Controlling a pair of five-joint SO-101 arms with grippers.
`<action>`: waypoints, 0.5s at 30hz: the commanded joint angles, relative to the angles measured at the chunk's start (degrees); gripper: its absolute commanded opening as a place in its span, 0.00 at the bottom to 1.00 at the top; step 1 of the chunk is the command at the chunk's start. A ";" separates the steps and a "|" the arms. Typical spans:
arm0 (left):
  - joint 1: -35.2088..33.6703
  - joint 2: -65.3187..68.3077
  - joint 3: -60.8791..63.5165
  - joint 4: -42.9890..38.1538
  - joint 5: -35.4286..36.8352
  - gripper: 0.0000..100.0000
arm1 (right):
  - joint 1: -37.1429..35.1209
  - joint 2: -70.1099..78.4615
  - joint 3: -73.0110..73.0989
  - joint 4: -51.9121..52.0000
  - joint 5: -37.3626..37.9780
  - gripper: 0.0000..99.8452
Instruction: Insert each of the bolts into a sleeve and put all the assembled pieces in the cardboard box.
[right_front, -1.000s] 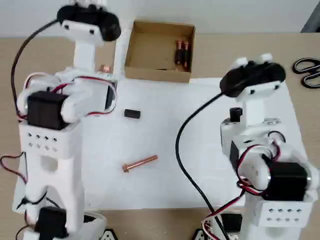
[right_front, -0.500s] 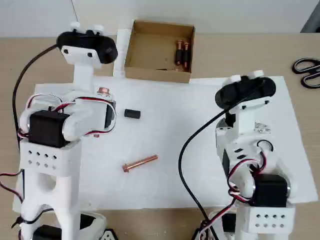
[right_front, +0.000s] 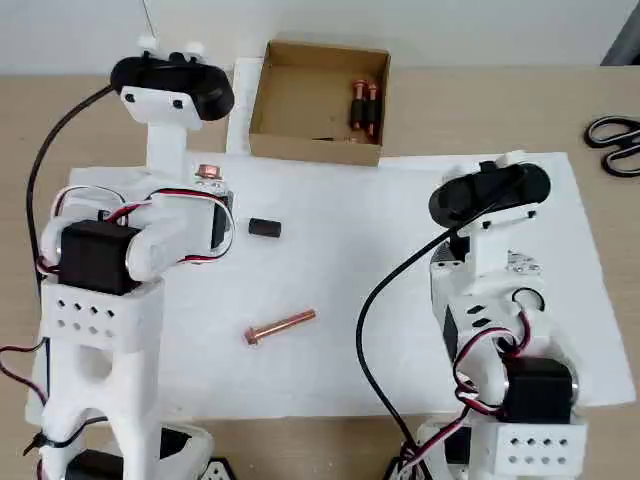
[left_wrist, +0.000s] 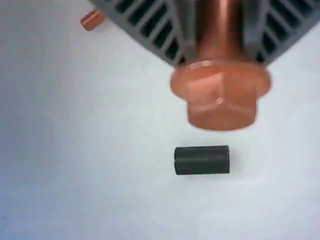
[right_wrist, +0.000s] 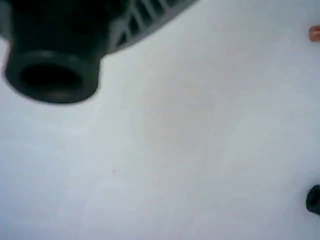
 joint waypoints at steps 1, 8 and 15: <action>0.35 -2.29 -0.13 -1.32 0.26 0.01 | -0.22 -0.92 -0.18 -1.01 -0.53 0.00; 0.35 -2.29 -0.13 -1.14 0.26 0.01 | -0.13 -0.92 -0.18 -1.01 -0.53 0.00; 0.44 -1.93 -0.13 -1.58 0.35 0.01 | -0.22 -0.92 -0.18 -1.01 -0.53 0.00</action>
